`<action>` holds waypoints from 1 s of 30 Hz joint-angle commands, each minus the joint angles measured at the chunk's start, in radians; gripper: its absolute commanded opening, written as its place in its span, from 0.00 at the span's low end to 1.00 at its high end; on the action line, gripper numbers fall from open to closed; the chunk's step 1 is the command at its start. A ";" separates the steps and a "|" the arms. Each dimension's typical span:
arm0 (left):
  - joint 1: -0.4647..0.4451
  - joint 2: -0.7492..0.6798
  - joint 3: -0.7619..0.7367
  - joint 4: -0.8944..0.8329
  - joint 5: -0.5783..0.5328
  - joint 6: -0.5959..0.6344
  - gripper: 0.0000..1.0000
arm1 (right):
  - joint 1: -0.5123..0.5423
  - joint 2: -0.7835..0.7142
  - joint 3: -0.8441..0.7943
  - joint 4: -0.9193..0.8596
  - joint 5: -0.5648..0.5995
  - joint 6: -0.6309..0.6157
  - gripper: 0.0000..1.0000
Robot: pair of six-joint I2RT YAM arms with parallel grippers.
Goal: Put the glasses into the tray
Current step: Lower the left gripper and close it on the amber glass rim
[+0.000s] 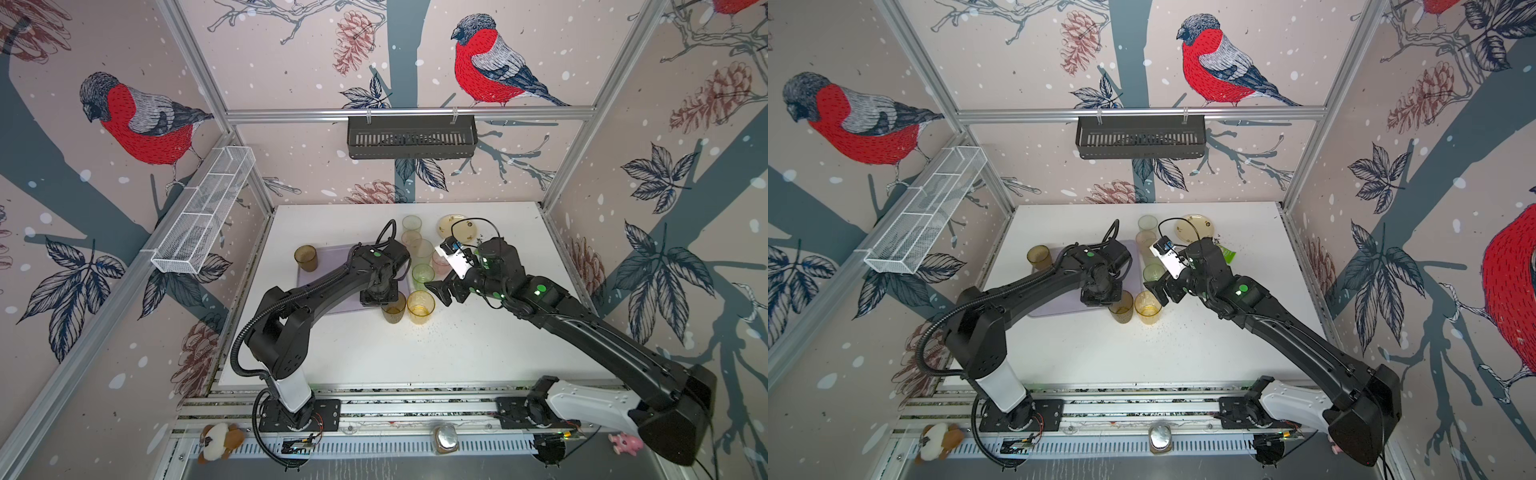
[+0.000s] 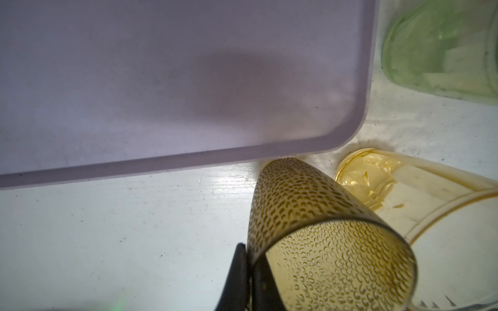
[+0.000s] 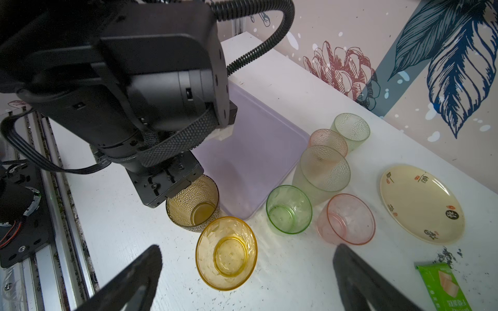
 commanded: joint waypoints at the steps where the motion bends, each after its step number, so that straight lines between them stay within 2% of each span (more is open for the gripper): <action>1: -0.001 -0.010 0.013 -0.030 -0.026 -0.018 0.02 | 0.002 -0.004 0.003 0.025 0.008 -0.002 1.00; 30: 0.013 -0.035 0.084 -0.132 -0.096 -0.015 0.00 | 0.005 -0.004 0.022 0.022 0.022 -0.010 0.99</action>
